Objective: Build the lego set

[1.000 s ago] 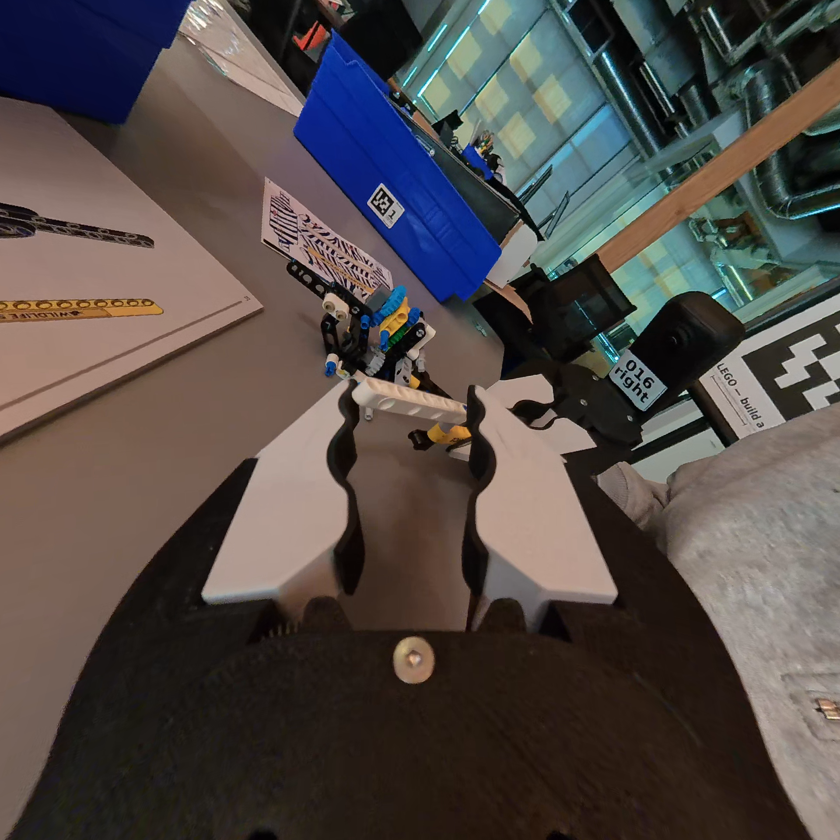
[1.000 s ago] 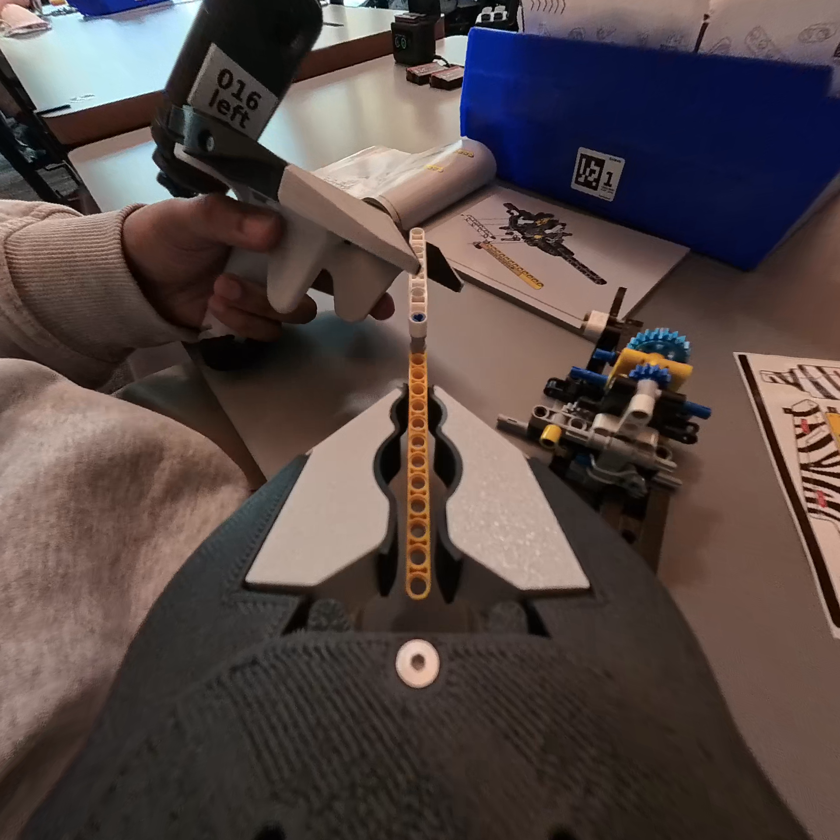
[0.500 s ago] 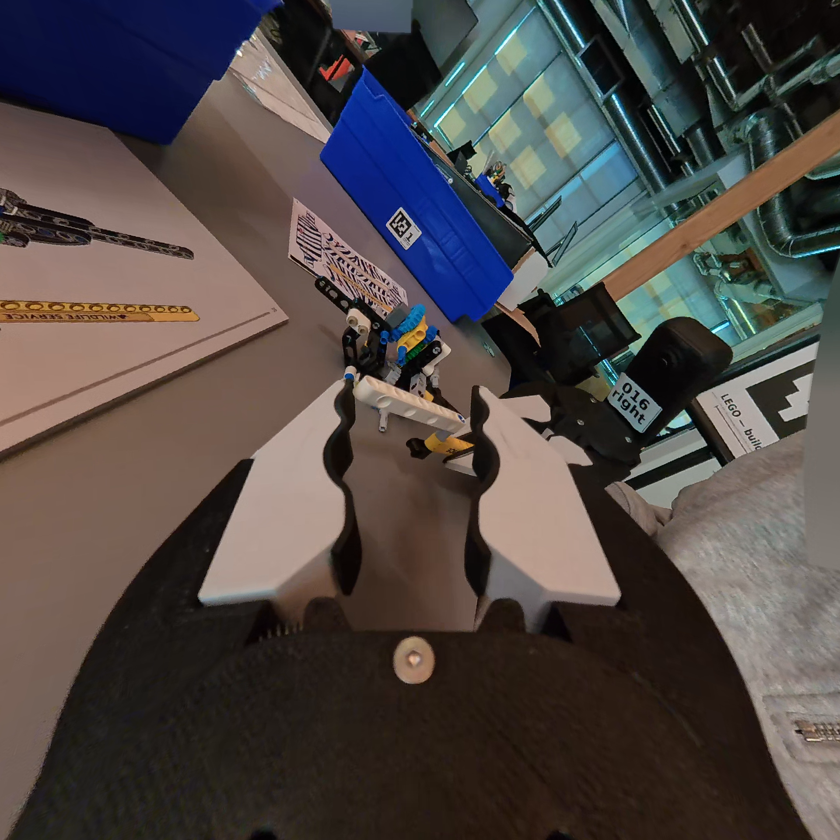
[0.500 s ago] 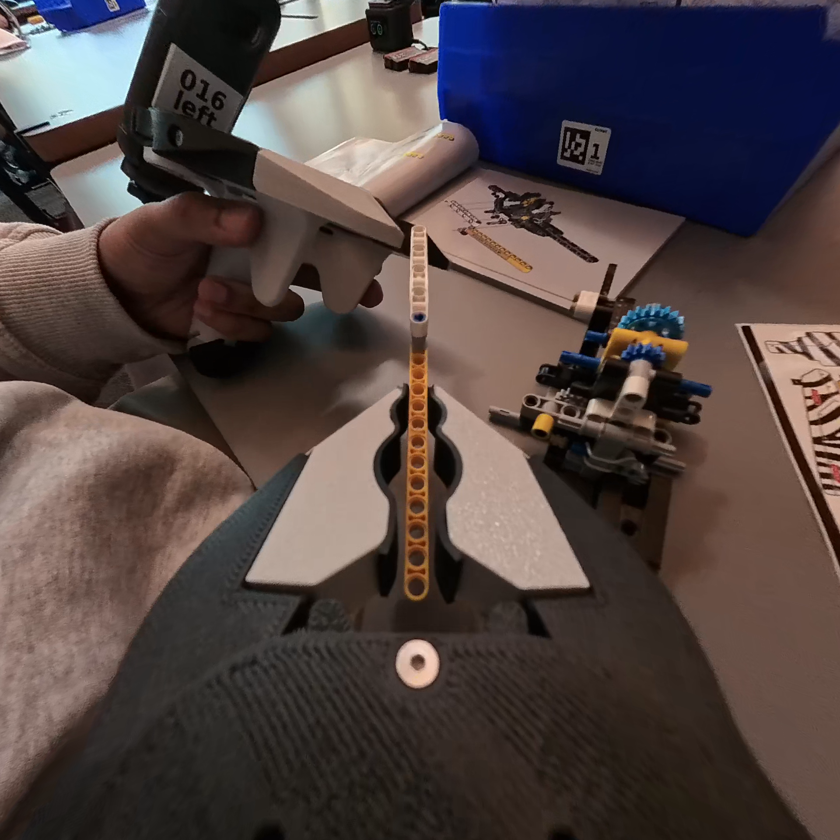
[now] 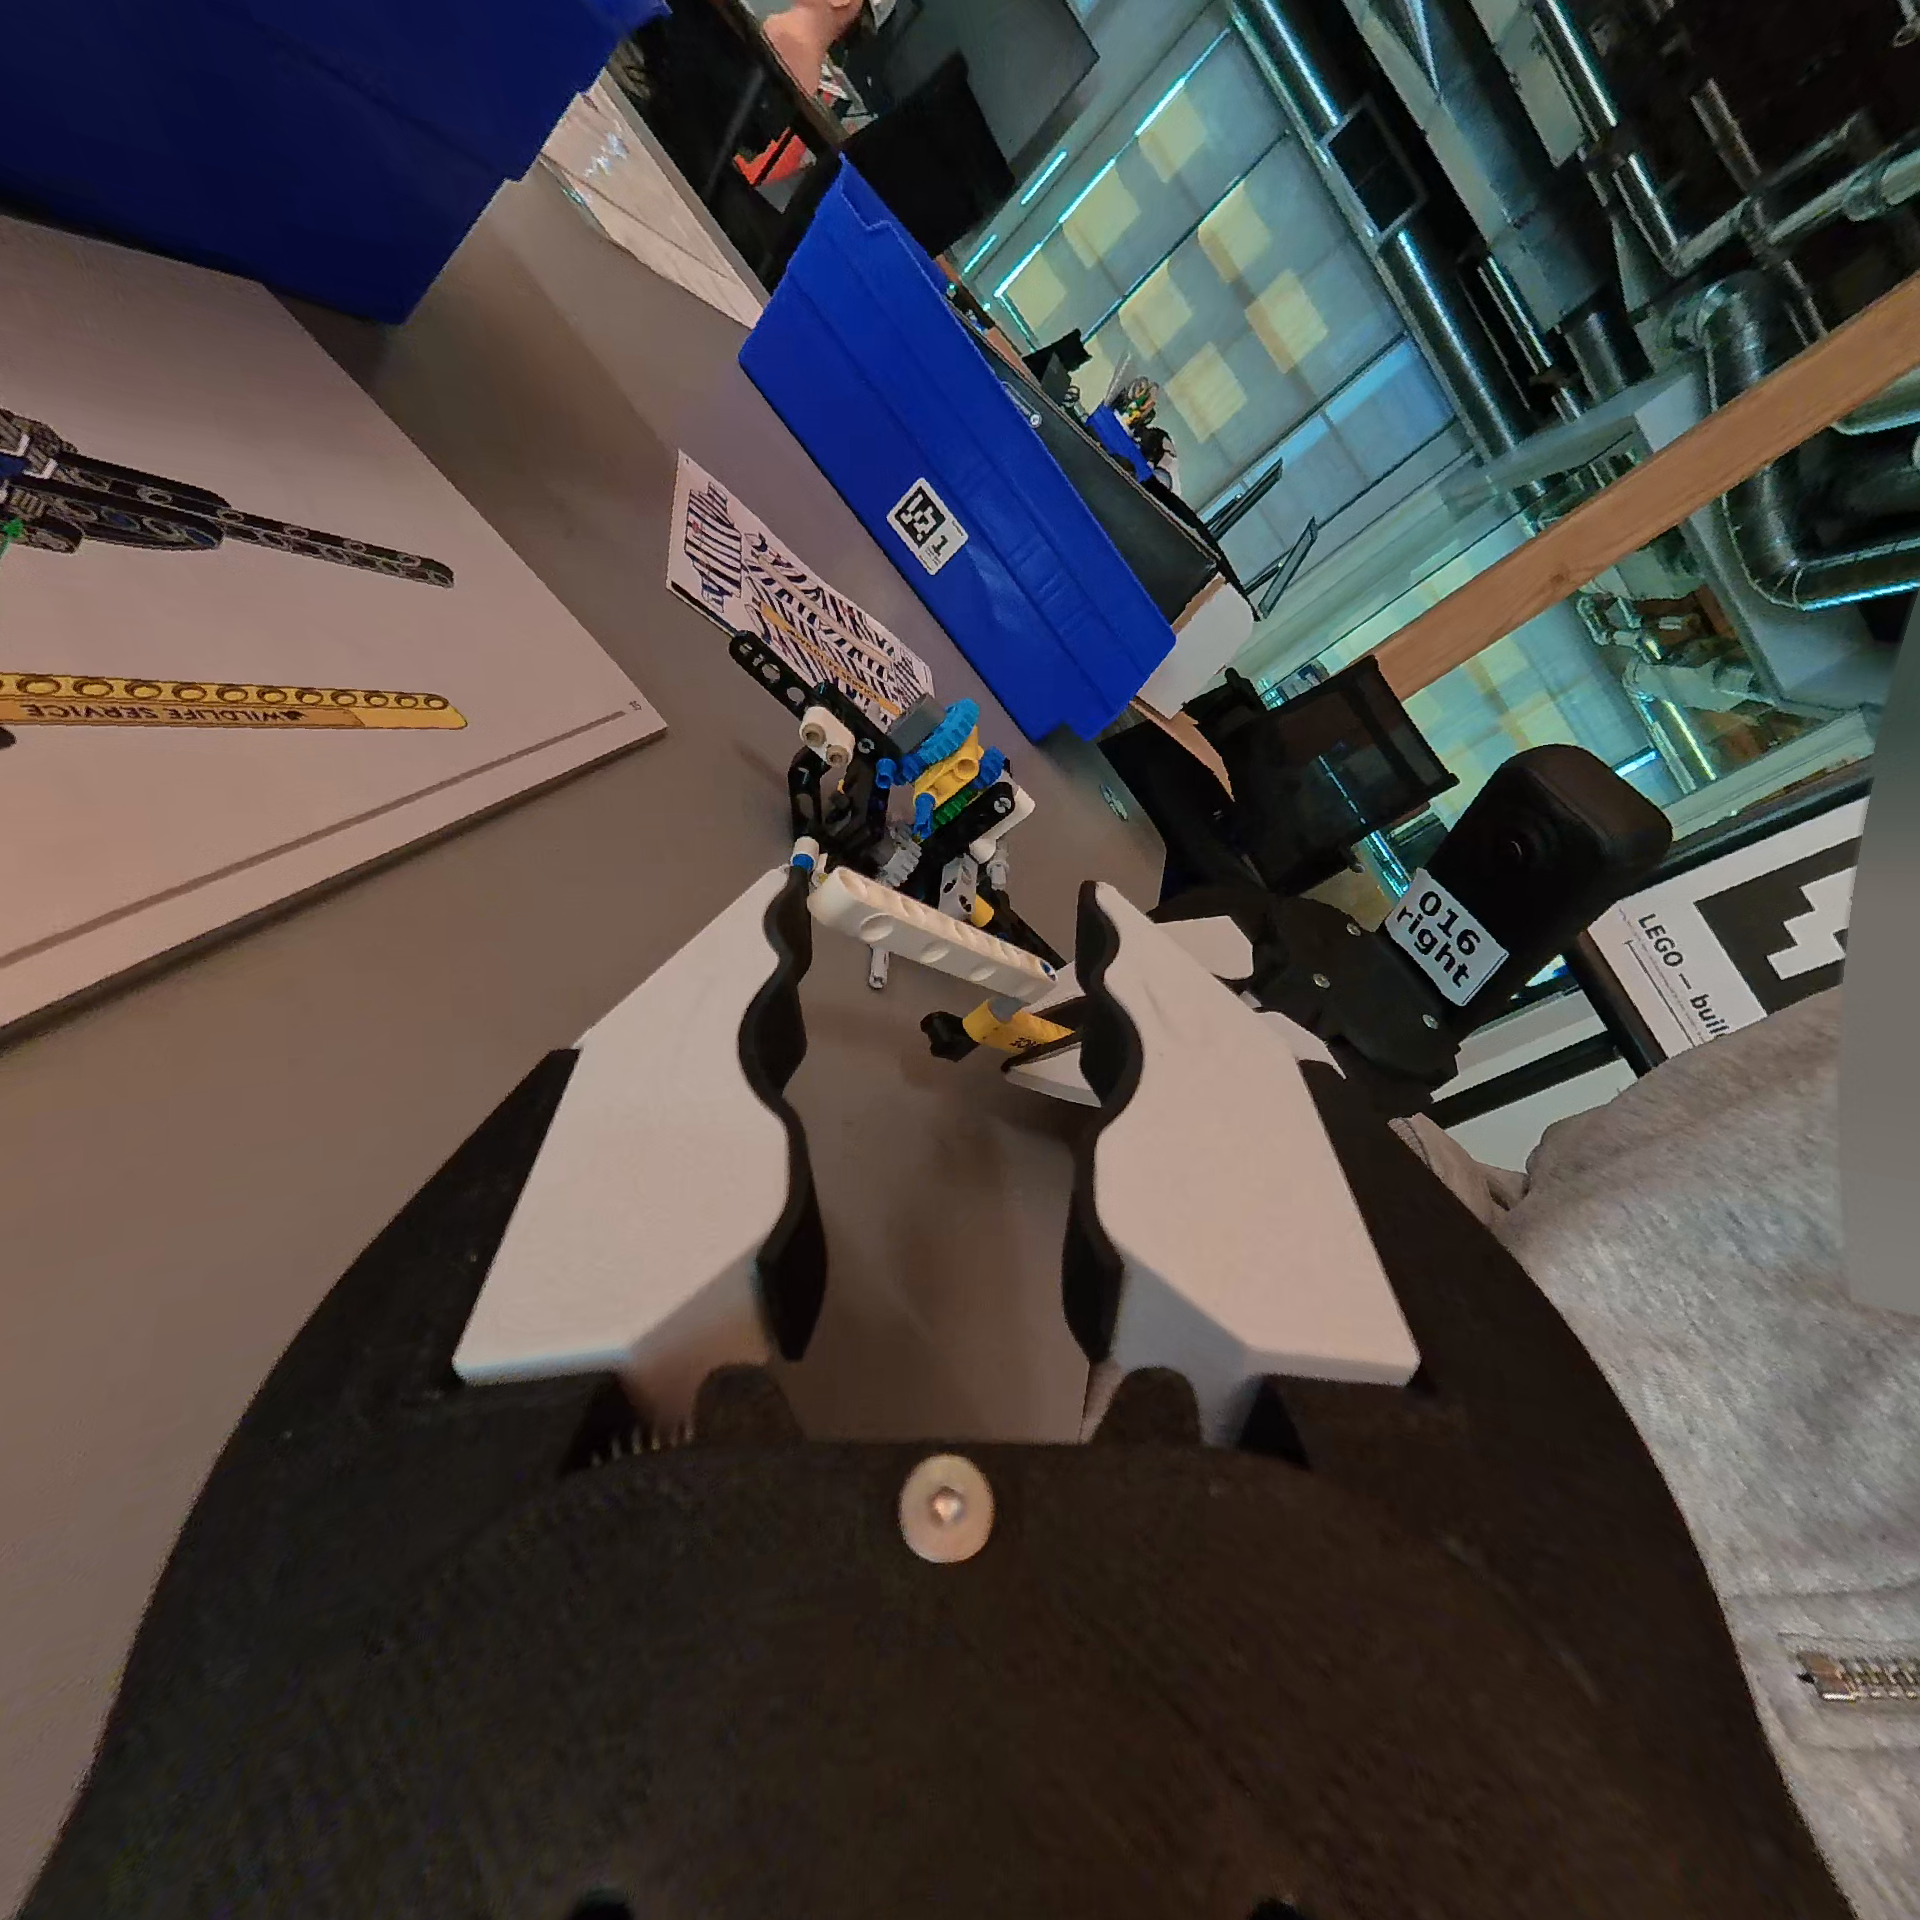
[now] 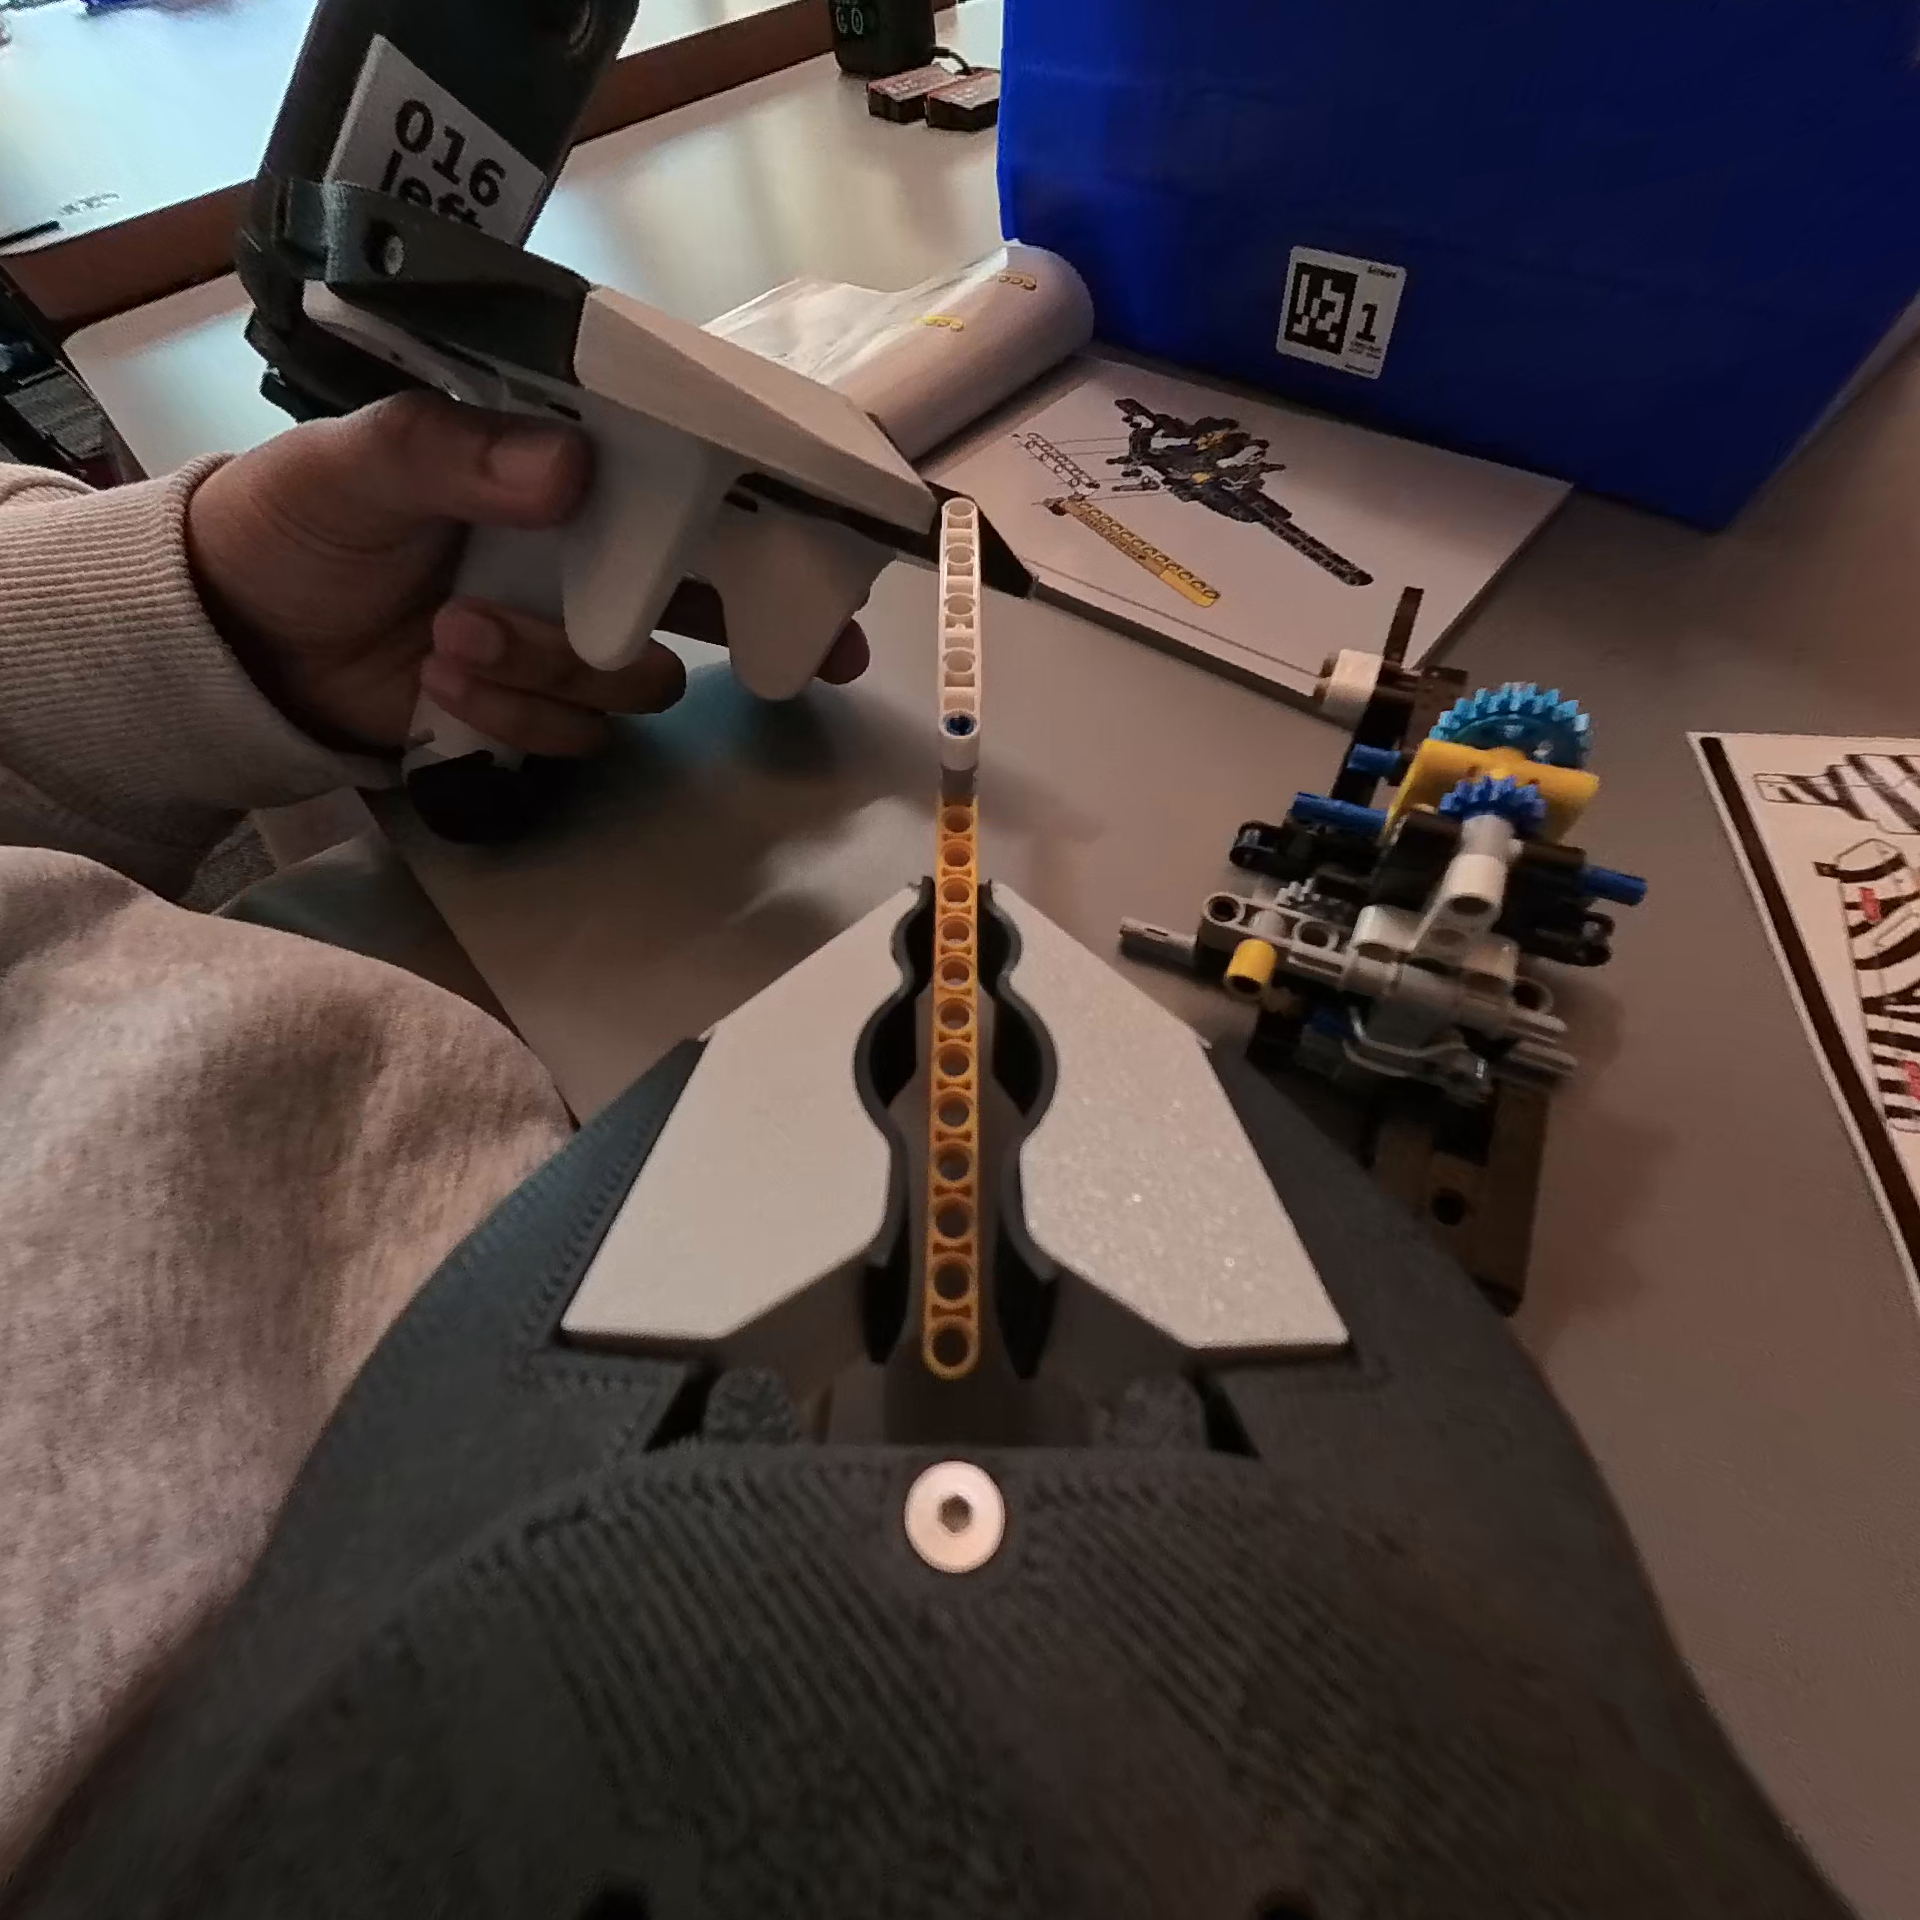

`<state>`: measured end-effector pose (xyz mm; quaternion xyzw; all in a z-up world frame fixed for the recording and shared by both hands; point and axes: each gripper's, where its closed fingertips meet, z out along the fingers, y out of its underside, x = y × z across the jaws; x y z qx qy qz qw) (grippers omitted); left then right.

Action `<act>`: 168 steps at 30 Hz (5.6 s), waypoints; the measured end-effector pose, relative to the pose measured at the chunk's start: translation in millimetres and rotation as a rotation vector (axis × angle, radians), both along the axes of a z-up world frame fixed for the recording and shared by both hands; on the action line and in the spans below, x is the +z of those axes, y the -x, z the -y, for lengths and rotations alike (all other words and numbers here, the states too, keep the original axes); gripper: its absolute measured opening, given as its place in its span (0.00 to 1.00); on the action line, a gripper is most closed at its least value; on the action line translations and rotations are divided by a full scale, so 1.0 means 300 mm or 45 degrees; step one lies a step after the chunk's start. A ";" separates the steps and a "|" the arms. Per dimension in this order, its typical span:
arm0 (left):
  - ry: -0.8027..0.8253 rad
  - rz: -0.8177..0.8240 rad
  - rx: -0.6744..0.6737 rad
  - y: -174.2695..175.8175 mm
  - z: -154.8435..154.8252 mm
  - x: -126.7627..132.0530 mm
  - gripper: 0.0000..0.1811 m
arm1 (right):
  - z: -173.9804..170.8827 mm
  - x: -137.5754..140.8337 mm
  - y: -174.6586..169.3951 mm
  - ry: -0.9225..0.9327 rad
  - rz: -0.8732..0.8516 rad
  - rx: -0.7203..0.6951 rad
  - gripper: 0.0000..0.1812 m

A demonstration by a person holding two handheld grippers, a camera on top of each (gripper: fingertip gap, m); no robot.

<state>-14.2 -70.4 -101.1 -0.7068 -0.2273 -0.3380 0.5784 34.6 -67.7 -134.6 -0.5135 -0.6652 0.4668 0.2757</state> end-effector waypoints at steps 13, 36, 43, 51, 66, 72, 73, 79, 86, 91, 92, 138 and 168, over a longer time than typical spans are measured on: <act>0.005 0.009 0.000 0.001 0.000 -0.003 0.27 | 0.000 -0.002 0.001 0.005 0.004 0.000 0.03; 0.012 -0.004 -0.003 0.001 -0.005 -0.003 0.28 | -0.018 0.005 0.003 -0.002 -0.018 -0.048 0.03; 0.005 -0.349 0.002 0.049 -0.031 0.066 0.37 | -0.120 -0.006 -0.041 -0.077 0.049 -0.249 0.03; 0.180 -1.045 -0.634 0.020 -0.144 -0.020 0.52 | -0.147 -0.027 -0.082 0.012 0.101 -0.301 0.03; 0.149 -1.090 -1.127 -0.071 -0.235 -0.105 0.52 | -0.173 -0.041 -0.120 0.027 0.087 -0.365 0.03; 0.167 -1.029 -1.116 -0.082 -0.195 -0.113 0.50 | -0.169 -0.033 -0.122 0.018 0.062 -0.351 0.03; 0.173 -1.030 -1.098 -0.077 -0.190 -0.112 0.50 | -0.170 -0.030 -0.122 0.012 0.060 -0.346 0.03; 0.118 -0.965 -0.763 0.015 -0.121 0.024 0.50 | -0.148 -0.014 -0.127 0.027 0.069 -0.250 0.03; -0.123 -0.644 -0.281 0.017 0.103 0.151 0.42 | -0.128 0.021 -0.145 0.052 0.054 -0.108 0.03; -0.239 -0.460 -0.195 -0.051 0.151 0.144 0.42 | -0.111 0.018 -0.147 0.061 0.066 -0.069 0.03; -0.257 -0.421 -0.211 -0.062 0.151 0.145 0.42 | -0.110 0.019 -0.148 0.053 0.071 -0.064 0.03; -0.253 -0.410 -0.287 -0.129 0.127 0.105 0.40 | -0.050 -0.020 -0.101 -0.182 -0.016 -0.085 0.03; 0.234 -1.160 -1.239 -0.066 -0.231 -0.109 0.47 | -0.191 -0.041 -0.120 -0.131 0.042 -0.419 0.03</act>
